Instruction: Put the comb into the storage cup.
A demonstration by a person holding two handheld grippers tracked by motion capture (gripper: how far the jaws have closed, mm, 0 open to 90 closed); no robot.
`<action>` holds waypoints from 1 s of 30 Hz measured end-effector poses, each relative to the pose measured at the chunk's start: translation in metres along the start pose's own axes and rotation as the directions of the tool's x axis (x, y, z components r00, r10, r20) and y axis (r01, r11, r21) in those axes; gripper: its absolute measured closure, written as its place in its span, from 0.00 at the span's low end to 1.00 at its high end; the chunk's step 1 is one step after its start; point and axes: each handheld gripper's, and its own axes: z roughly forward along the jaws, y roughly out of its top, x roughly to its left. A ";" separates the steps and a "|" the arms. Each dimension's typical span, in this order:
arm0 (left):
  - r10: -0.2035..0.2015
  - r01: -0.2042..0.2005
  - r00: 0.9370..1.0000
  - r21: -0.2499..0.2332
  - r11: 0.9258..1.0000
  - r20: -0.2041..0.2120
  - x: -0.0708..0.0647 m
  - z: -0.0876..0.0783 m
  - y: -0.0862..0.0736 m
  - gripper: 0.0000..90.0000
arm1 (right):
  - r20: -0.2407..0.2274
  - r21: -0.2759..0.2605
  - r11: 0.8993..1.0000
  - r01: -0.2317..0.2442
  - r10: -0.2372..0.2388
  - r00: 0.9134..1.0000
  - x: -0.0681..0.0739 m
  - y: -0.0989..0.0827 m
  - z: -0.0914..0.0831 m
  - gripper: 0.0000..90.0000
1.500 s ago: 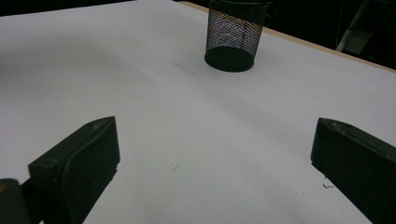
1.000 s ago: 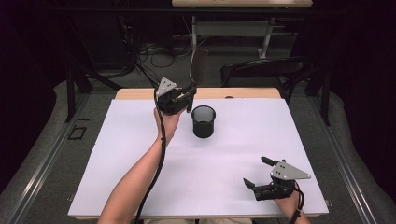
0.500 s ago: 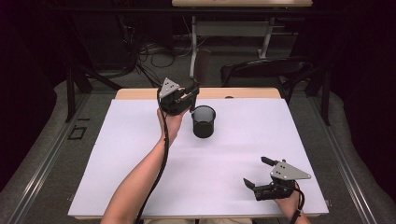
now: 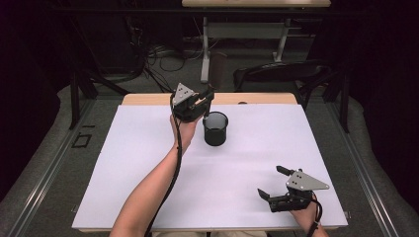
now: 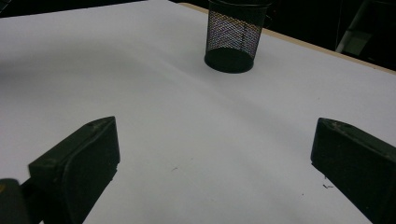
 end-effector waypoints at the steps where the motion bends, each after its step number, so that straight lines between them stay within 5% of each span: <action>1: -0.006 0.006 1.000 -0.005 1.000 0.001 0.000 0.001 -0.001 0.81 | 0.000 0.000 1.000 0.001 -0.001 1.000 0.000 0.000 0.000 0.01; 30: 0.007 -0.007 1.000 -0.009 1.000 0.014 -0.005 0.018 -0.013 0.81 | -0.007 0.000 1.000 -0.006 0.006 1.000 0.000 0.000 0.000 0.01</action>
